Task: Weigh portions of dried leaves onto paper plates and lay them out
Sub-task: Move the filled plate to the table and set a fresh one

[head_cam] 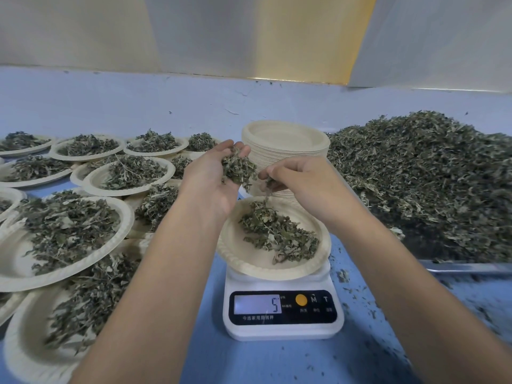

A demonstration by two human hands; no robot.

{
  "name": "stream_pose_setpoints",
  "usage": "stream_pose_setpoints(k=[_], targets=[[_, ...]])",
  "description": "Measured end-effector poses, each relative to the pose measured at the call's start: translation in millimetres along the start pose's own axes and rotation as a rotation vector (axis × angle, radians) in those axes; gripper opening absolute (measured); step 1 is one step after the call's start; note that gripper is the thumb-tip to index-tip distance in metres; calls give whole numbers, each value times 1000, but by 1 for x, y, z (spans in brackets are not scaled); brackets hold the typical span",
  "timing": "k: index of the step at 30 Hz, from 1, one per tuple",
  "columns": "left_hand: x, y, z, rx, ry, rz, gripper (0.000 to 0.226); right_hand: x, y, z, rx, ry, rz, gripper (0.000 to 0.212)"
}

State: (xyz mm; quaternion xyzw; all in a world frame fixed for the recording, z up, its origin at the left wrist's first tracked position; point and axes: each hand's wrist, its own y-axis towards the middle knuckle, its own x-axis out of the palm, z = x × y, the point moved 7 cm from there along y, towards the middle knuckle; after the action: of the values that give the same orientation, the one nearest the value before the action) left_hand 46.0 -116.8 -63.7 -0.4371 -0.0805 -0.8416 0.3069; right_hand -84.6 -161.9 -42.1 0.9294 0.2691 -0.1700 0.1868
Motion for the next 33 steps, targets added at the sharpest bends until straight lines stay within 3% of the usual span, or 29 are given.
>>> stream_pose_setpoints(k=[14, 21, 33], targets=[[5, -4, -4, -32, 6, -32, 23, -2, 2, 1, -21, -48, 46, 19], [15, -15, -15, -116, 286, -139, 28, -3, 5, 5, 10, -5, 63, 15], [15, -16, -21, -35, 583, -137, 26, 11, 3, 9, 127, 316, -94, 17]])
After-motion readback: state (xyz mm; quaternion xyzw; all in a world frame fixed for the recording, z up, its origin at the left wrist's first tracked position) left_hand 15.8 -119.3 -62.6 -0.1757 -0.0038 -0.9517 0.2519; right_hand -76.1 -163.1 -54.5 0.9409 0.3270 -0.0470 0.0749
